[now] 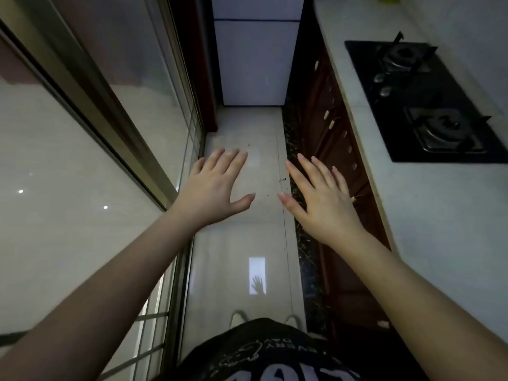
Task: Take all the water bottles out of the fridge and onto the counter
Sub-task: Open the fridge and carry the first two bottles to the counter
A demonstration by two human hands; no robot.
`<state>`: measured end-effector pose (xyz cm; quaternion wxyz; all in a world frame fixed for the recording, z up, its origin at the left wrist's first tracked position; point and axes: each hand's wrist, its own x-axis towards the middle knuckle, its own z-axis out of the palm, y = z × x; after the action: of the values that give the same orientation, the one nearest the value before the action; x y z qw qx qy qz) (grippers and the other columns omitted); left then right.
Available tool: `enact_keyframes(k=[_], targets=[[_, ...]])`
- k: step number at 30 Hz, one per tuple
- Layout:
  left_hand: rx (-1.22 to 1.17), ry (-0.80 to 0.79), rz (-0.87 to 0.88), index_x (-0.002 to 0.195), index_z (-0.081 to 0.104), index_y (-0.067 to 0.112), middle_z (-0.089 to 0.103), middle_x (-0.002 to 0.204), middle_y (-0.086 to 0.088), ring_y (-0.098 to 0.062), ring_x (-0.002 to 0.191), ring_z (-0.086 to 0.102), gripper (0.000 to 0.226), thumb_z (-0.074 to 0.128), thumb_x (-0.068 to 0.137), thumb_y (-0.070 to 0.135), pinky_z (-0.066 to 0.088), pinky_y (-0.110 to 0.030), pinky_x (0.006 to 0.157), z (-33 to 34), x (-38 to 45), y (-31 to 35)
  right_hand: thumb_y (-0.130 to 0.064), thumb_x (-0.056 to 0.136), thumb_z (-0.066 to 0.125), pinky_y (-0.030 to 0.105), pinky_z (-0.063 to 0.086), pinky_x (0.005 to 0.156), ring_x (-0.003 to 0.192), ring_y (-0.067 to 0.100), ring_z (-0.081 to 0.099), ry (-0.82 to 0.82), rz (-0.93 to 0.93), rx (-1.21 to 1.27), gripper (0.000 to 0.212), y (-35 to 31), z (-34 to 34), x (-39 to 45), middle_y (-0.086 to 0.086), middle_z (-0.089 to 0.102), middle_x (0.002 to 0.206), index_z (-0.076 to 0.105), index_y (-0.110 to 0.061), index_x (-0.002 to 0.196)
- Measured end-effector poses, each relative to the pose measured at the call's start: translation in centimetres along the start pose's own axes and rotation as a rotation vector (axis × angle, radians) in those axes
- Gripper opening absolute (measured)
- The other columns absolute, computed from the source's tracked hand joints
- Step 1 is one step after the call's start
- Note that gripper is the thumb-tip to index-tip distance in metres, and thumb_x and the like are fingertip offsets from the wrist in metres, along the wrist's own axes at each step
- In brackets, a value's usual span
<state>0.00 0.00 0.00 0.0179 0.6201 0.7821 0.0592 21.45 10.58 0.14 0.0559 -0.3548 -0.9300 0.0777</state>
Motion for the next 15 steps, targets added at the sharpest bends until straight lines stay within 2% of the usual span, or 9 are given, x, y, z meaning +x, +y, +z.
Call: enact_keyframes(k=[8,15], targets=[[0.01,-0.003,-0.008,0.155,0.023,0.019,0.03,0.159,-0.003,-0.027,0.149,0.02,0.092,0.027,0.081,0.072,0.026,-0.052,0.116,1.4,1.3,-1.9,-0.069,0.093,0.011,0.046,0.005,0.121,0.15,0.017,0.006,-0.02,-0.001,0.001,0.069,0.1,1.3,2.1,-0.004,0.012,0.163,0.009,-0.036,0.154],[-0.032,-0.009,-0.116,0.154,0.024,0.021,0.03,0.159,-0.001,-0.028,0.148,0.021,0.093,0.027,0.079,0.074,0.023,-0.052,0.115,2.7,6.1,-1.9,-0.067,0.094,0.014,0.043,0.005,0.12,0.149,0.02,0.01,-0.032,-0.025,0.0,0.069,3.2,2.5,7.4,-0.002,0.016,0.162,0.014,-0.033,0.154]])
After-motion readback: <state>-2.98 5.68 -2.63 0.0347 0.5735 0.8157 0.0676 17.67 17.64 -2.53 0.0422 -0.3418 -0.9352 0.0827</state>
